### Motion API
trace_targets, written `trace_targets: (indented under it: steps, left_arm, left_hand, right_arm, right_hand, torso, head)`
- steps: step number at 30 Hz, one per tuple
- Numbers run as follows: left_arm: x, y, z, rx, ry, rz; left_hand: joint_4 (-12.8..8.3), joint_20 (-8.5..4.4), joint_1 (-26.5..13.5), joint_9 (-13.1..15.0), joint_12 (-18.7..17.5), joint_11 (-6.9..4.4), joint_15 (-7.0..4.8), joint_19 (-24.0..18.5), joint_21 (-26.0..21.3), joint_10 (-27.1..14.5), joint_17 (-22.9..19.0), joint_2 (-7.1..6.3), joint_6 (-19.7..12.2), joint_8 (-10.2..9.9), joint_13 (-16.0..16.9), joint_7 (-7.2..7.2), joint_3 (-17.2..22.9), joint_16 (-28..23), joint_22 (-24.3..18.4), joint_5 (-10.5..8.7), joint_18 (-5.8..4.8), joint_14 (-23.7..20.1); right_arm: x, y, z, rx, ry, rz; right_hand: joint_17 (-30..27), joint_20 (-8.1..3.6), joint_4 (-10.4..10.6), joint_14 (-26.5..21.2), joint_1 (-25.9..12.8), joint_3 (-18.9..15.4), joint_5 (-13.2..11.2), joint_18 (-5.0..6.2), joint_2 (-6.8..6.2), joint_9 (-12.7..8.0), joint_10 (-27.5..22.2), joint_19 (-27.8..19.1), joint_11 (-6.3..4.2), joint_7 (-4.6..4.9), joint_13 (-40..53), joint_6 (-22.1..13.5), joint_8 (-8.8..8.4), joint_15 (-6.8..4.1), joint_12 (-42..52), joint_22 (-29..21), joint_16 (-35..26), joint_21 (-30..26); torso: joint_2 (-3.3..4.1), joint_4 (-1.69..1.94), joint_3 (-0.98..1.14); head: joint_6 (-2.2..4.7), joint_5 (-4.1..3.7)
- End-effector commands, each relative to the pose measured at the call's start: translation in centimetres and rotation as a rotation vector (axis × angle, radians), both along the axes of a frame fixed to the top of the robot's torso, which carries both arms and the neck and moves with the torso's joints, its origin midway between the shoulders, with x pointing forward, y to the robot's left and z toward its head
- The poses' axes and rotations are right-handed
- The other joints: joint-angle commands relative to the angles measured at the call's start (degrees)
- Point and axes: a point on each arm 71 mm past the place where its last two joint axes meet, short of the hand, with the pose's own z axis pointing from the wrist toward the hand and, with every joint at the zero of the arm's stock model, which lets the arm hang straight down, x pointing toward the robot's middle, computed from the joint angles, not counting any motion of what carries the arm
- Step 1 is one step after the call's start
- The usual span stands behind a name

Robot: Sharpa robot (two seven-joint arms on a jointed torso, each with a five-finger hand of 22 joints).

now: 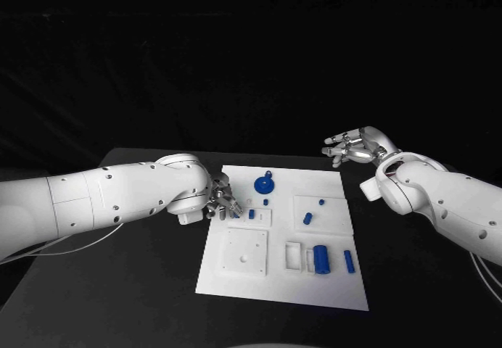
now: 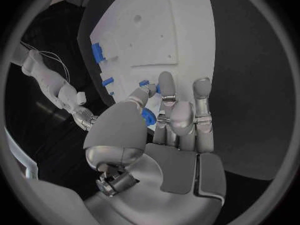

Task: Assemble the parts on the task board

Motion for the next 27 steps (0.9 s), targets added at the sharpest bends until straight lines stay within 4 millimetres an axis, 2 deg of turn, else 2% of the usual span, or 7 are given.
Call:
trace_targets:
  steps: [1, 7, 15, 20, 22, 25, 27]
  left_arm:
    - [-0.23, -0.28, -0.47, 0.008, 0.017, -0.010]
    - [0.02, -0.26, -0.49, 0.020, 0.014, -0.010]
    - [0.35, -0.49, -0.58, 0.037, 0.014, -0.022]
    - [0.45, -0.58, -0.57, 0.034, 0.008, -0.023]
    - [0.47, -0.60, -0.55, 0.032, 0.005, -0.023]
    - [0.48, -0.59, -0.54, 0.030, 0.002, -0.023]
    - [0.48, -0.54, -0.55, 0.030, 0.003, -0.023]
  left_hand:
    - [-6.8, -0.38, -0.2, 0.1, 0.3, -1.42, -0.50, 0.1, 0.3, 2.0, -0.1, 0.53, 3.2, -0.3, 0.0, -2.90, 6.8, -0.1, 1.0, 0.26, 0.28, -0.1]
    - [-6.8, -0.38, -0.2, 0.2, 0.2, -1.41, -0.50, 0.1, 0.3, 2.0, -0.2, 0.60, 3.1, -0.4, 0.0, -2.88, 6.8, -0.1, 1.0, 0.18, 0.28, -0.1]
    - [-6.4, -0.30, 0.1, 0.2, 0.1, -1.28, -0.43, 0.0, 0.2, 2.0, -0.7, 0.81, 2.6, -0.4, 0.1, -2.76, 6.7, -0.3, 0.9, -1.19, 0.31, -0.1]
    - [-5.6, -0.14, 0.4, -0.6, -0.1, -1.04, -0.26, 0.0, -0.1, 2.0, -1.2, 0.92, 1.9, -0.5, 0.2, -2.58, 6.2, -0.6, 0.9, -3.22, 0.34, -0.2]
    - [-5.1, -0.02, 0.7, -1.5, 0.0, -0.88, -0.17, 0.0, -0.2, 2.0, -1.3, 0.87, 1.4, -0.5, 0.3, -2.47, 5.7, -0.6, 0.9, -4.74, 0.38, -0.2]
    - [-4.3, 0.13, 1.2, -3.8, -0.1, -0.70, -0.03, 0.1, -0.5, 2.0, -1.5, 0.39, 0.8, -0.5, 0.4, -2.23, 4.8, -0.7, 0.8, -5.63, 0.43, -0.2]
    - [-3.5, 0.26, 1.6, -6.3, -0.2, -0.67, 0.03, 0.1, -0.7, 2.0, -1.7, -0.10, 0.6, -0.5, 0.4, -2.23, 3.7, -0.7, 0.9, -6.36, 0.50, -0.3]
  right_arm:
    - [-0.04, 0.13, 0.00, -0.003, -0.002, 0.015]
    - [-0.05, 0.10, -0.01, -0.003, -0.001, 0.016]
    - [-0.09, 0.11, 0.00, -0.003, -0.002, 0.017]
    - [-0.11, 0.11, 0.00, -0.004, -0.002, 0.017]
    - [-0.12, 0.10, 0.00, -0.004, -0.002, 0.018]
    - [-0.12, 0.07, 0.00, -0.004, -0.001, 0.017]
    - [-0.13, 0.05, -0.01, -0.004, -0.001, 0.017]
  right_hand:
    - [-0.1, -0.11, -0.3, -0.4, -0.1, -0.1, 0.2, 0.29, 0.44, -0.1, 0.4, -0.4, -0.17, 0.06, -0.1, -0.2, -0.24, -0.11, -0.1, -0.1, 0.0, 0.2]
    - [-0.1, -0.11, -0.3, -0.4, -0.1, -0.1, 0.2, 0.29, 0.44, -0.1, 0.4, -0.4, -0.17, 0.06, -0.1, -0.2, -0.24, -0.11, -0.1, -0.1, 0.0, 0.2]
    - [-0.1, -0.11, -0.3, -0.4, -0.1, -0.1, 0.2, 0.29, 0.44, -0.1, 0.4, -0.4, -0.17, 0.06, -0.1, -0.2, -0.24, -0.11, -0.1, -0.1, 0.0, 0.2]
    - [-0.1, -0.09, -0.5, -0.4, -0.3, 0.0, 0.1, 0.28, 0.44, -0.1, 0.4, -0.7, -0.14, 0.07, 0.0, -0.2, -0.24, -0.09, -0.3, -0.2, -0.1, 0.6]
    - [-0.1, -0.09, -0.5, -0.4, -0.3, 0.0, 0.1, 0.28, 0.44, -0.1, 0.4, -0.7, -0.14, 0.07, 0.0, -0.2, -0.24, -0.09, -0.3, -0.2, -0.1, 0.6]
    - [-0.1, -0.09, -0.5, -0.4, -0.3, 0.0, 0.1, 0.28, 0.44, -0.1, 0.4, -0.7, -0.14, 0.07, 0.0, -0.2, -0.24, -0.09, -0.3, -0.2, -0.1, 0.6]
    - [-0.1, -0.09, -0.5, -0.4, -0.3, 0.0, 0.1, 0.28, 0.44, -0.1, 0.4, -0.7, -0.14, 0.07, 0.0, -0.2, -0.24, -0.09, -0.3, -0.2, -0.1, 0.6]
  torso:
    - [-0.01, -0.04, -0.02]
    - [0.01, -0.06, -0.03]
    - [-0.01, -0.08, -0.10]
    - [-0.02, 0.00, -0.03]
    - [-0.03, 0.01, -0.04]
    - [-0.05, 0.02, -0.06]
    - [-0.05, 0.02, -0.06]
  head:
    - [0.00, 0.07]
    - [0.01, 0.06]
    - [-0.12, -0.12]
    - [-0.10, -0.17]
    - [-0.06, -0.15]
    - [-0.07, -0.11]
    - [0.01, -0.20]
